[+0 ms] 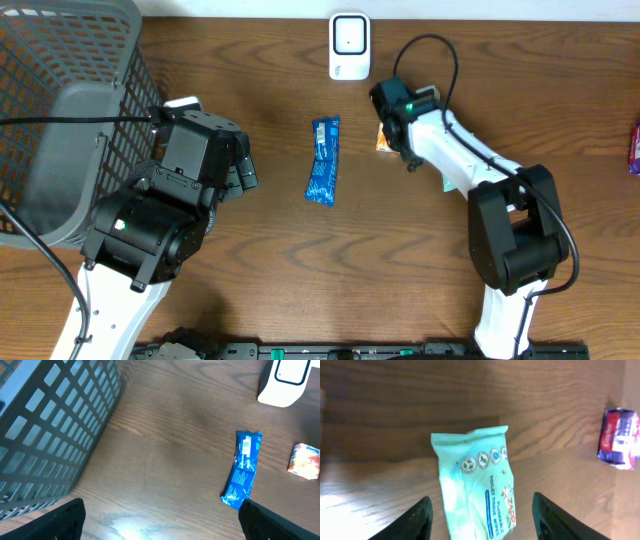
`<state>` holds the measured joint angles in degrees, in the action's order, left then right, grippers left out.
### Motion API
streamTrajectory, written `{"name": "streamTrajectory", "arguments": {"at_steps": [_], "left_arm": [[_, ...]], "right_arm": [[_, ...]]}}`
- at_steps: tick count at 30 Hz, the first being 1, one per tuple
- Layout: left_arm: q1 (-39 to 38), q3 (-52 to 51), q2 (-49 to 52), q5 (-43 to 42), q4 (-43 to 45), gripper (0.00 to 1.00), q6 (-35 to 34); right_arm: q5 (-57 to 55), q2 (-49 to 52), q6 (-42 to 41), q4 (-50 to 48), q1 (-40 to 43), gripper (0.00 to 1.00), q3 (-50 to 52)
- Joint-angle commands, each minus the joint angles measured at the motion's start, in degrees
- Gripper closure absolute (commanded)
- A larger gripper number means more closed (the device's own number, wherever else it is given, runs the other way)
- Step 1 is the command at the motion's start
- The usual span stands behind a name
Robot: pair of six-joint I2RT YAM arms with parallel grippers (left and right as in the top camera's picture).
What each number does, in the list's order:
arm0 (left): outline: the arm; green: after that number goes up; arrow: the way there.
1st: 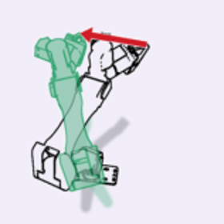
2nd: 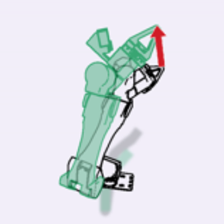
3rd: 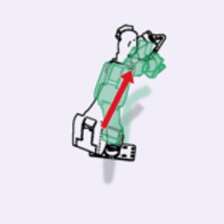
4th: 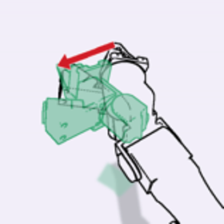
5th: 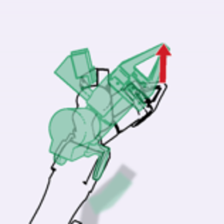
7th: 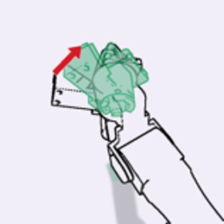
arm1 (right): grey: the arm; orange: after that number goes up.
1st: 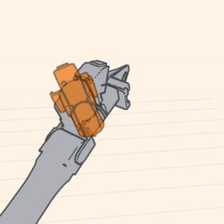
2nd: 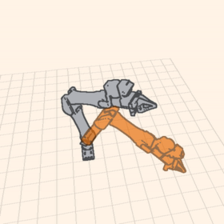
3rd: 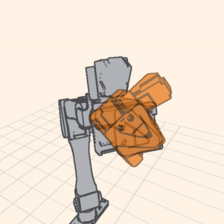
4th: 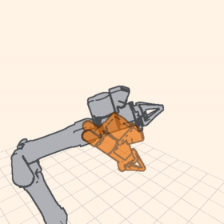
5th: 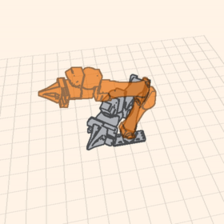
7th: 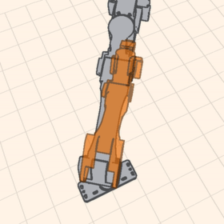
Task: Scan the item barcode
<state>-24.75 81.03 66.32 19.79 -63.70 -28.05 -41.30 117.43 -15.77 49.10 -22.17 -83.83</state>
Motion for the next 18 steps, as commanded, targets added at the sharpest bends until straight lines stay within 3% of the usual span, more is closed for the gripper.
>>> {"name": "streamTrajectory", "arguments": {"at_steps": [1,7,13,18], "left_arm": [[0.3,0.3,0.0,0.6,-0.1,0.02,0.6],[0.3,0.3,0.0,0.6,-0.1,0.02,0.6],[0.3,0.3,0.0,0.6,-0.1,0.02,0.6],[0.3,0.3,0.0,0.6,-0.1,0.02,0.6]], "right_arm": [[6.8,0.2,0.2,5.1,1.7,0.42,-8.2],[21.2,0.2,3.8,11.6,8.4,0.37,-17.5],[40.8,0.3,5.9,11.4,19.9,0.28,-17.0],[58.9,0.3,17.3,10.4,29.5,0.35,-12.7]]}}
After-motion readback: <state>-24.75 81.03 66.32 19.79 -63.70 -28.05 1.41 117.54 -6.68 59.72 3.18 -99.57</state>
